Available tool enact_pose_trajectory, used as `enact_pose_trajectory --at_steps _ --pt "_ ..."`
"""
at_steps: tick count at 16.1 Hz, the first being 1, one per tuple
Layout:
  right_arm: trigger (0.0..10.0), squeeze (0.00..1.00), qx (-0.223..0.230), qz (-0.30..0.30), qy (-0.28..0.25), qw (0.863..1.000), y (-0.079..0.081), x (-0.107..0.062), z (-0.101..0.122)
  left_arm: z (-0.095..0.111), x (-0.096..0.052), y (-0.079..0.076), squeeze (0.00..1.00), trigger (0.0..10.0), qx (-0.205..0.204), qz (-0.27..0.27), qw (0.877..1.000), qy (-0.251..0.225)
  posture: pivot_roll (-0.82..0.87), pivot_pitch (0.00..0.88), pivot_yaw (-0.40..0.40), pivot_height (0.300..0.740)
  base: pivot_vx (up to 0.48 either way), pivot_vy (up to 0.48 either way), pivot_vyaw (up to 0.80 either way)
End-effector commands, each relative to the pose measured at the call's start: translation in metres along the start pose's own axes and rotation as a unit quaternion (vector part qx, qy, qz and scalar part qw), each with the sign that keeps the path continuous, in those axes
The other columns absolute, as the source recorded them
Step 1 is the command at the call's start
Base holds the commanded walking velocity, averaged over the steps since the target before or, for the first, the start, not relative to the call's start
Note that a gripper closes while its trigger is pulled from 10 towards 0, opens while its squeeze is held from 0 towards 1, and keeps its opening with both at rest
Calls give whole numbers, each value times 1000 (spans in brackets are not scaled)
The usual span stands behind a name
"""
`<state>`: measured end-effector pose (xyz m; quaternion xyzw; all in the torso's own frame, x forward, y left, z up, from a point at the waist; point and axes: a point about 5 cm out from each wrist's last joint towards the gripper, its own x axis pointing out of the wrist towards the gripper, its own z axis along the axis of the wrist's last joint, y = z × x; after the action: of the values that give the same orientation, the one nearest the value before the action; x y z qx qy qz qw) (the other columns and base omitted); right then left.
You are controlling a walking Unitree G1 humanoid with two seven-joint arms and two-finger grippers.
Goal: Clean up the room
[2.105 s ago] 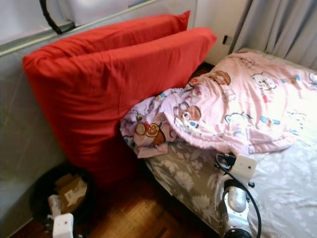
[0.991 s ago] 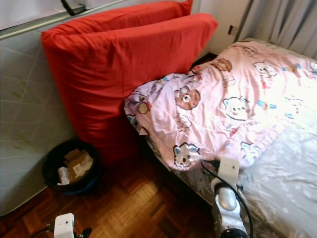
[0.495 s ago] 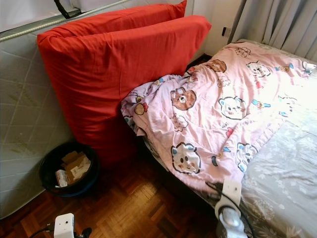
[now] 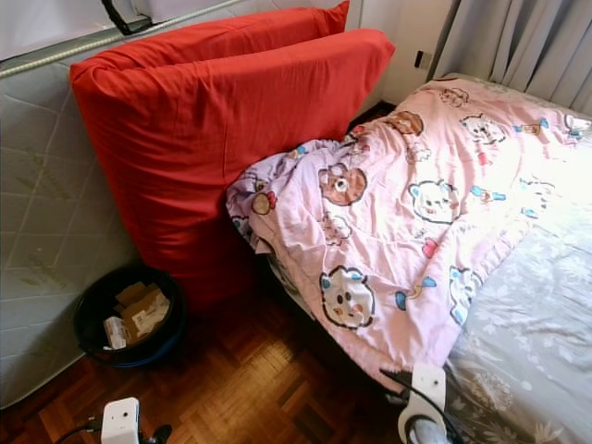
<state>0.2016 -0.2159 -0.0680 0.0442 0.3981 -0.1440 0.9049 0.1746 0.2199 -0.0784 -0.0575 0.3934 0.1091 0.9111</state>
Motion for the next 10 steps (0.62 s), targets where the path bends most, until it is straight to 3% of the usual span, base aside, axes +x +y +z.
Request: enact_pose_trajectory --at_steps 1,2,3,6,10 --pt "10000 941 -7 0 25 1000 -2 -2 -13 -6 -2 6 0 10000 16 3 1000 16 6 99 -2 740 0 0 0" --pt "10000 663 -8 1 26 1000 -3 -3 -14 -6 -2 6 0 10000 15 3 1000 16 6 99 -2 740 0 0 0" --pt "10000 0 -13 2 31 999 -3 -3 -17 -6 -2 6 0 10000 15 4 1000 16 4 98 -1 740 0 0 0" --pt "10000 0 -17 16 33 999 -3 -4 -21 -5 -2 6 0 10000 16 5 1000 15 1 95 2 740 0 0 0" --pt "10000 0 -63 70 65 993 9 -9 -38 -5 -2 6 0 10000 17 6 1000 15 11 94 2 740 0 0 0"
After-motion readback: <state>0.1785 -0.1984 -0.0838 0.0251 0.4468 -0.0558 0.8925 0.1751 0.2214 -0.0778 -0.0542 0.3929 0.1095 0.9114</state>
